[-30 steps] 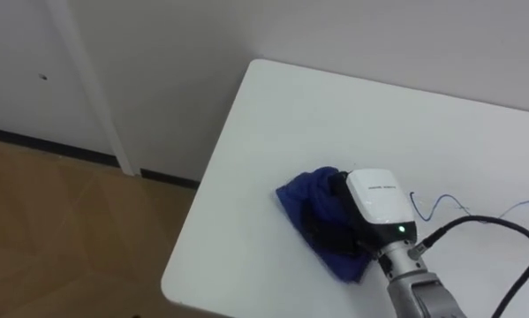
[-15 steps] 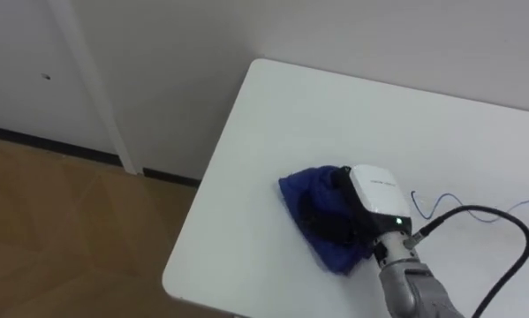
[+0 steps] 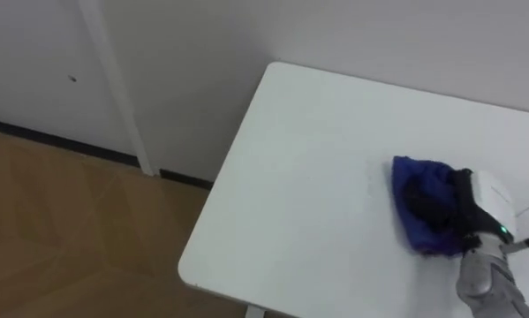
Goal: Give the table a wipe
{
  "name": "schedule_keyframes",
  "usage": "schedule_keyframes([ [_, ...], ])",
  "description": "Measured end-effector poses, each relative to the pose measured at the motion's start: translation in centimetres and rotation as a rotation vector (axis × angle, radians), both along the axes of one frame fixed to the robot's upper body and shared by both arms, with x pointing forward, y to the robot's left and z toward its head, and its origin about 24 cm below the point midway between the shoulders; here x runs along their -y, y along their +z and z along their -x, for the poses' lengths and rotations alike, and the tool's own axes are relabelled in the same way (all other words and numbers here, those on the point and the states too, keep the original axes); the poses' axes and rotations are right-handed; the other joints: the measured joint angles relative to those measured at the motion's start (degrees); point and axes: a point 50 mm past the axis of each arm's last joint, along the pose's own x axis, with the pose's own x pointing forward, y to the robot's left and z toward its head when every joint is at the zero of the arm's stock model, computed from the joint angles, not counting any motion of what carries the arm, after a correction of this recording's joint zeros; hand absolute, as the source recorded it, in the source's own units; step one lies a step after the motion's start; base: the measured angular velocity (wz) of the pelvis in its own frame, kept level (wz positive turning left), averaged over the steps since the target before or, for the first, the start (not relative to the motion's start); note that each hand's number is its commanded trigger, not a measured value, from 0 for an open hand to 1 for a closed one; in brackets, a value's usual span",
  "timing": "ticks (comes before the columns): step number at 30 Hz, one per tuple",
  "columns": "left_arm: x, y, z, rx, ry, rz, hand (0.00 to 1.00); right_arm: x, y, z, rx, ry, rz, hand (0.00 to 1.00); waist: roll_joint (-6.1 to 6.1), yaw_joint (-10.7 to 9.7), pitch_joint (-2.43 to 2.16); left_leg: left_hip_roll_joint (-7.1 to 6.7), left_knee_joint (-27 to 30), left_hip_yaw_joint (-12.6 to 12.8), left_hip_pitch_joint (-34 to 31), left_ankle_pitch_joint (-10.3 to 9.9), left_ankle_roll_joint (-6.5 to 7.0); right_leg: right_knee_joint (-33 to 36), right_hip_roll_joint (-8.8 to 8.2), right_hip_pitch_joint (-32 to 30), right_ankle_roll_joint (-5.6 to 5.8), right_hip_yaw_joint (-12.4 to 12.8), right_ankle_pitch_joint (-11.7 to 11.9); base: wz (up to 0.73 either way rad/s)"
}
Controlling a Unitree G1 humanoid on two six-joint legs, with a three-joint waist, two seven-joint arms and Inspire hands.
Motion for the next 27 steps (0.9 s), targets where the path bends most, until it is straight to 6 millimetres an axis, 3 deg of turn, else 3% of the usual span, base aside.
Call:
schedule_keyframes([
  [3, -0.7, 0.2, -0.4, 0.023, 0.006, -0.015, 0.0, 1.6, -0.3, 1.5, -0.039, -0.049, 0.016, 1.0, -0.43, -0.8, -0.21, 0.09, -0.1, 0.3, 0.3, 0.0, 0.0, 0.0, 0.07, 0.0, -0.01, 0.3, 0.0, -0.07],
  [8, -0.9, 0.3, -0.3, 0.033, 0.013, -0.009, 0.0, 3.3, -0.6, 3.7, -0.062, -0.144, 0.021, 1.0, -0.59, -1.7, -0.08, 0.41, -1.2, 2.0, 1.5, -0.3, 0.02, 0.6, 0.21, 0.0, -0.02, 2.6, 0.0, -0.21],
  [17, -1.2, 0.4, -0.1, 0.036, 0.032, -0.017, 0.0, 4.0, -0.8, 5.5, -0.082, -0.198, 0.052, 1.0, -1.09, -3.0, -0.06, 0.39, -1.3, 1.7, 2.1, -0.5, 0.03, 0.6, 0.12, 0.9, 0.01, 1.5, 0.0, 0.01],
  [20, -1.0, 0.3, -0.6, 0.041, 0.013, -0.008, 0.0, 3.3, -0.4, 4.3, -0.097, -0.147, 0.087, 1.0, -0.89, -2.0, 0.18, 0.46, -1.0, 1.9, 1.8, -0.6, -0.04, 0.7, 0.18, 0.4, 0.0, 2.0, 0.0, -0.12],
  [23, -0.5, 0.1, -1.3, 0.038, -0.024, 0.009, 0.0, 1.8, 0.4, 2.2, -0.137, -0.021, 0.156, 1.0, -0.68, 0.5, 0.25, 1.27, -1.3, 4.6, 1.9, -0.7, -0.27, 1.7, 0.7, -0.9, -0.36, 4.0, 0.2, -0.45],
  [25, -0.2, 0.0, -1.9, 0.039, -0.045, 0.018, 0.0, -0.9, 1.1, -0.2, -0.138, 0.133, 0.197, 1.0, -0.57, 2.4, 0.43, 1.78, -1.2, 5.9, 1.8, -0.8, -0.56, 1.8, 1.09, -1.5, -0.95, 4.2, 0.7, -0.44],
  [27, 0.1, -0.3, -2.9, 0.033, -0.072, 0.033, 0.0, -6.0, 2.1, -4.3, -0.115, 0.389, 0.226, 1.0, -0.61, 4.2, 0.97, 2.27, -1.0, 6.1, 1.7, -0.9, -0.99, 1.8, 1.55, -2.0, -1.3, 4.1, 0.9, -0.07],
])
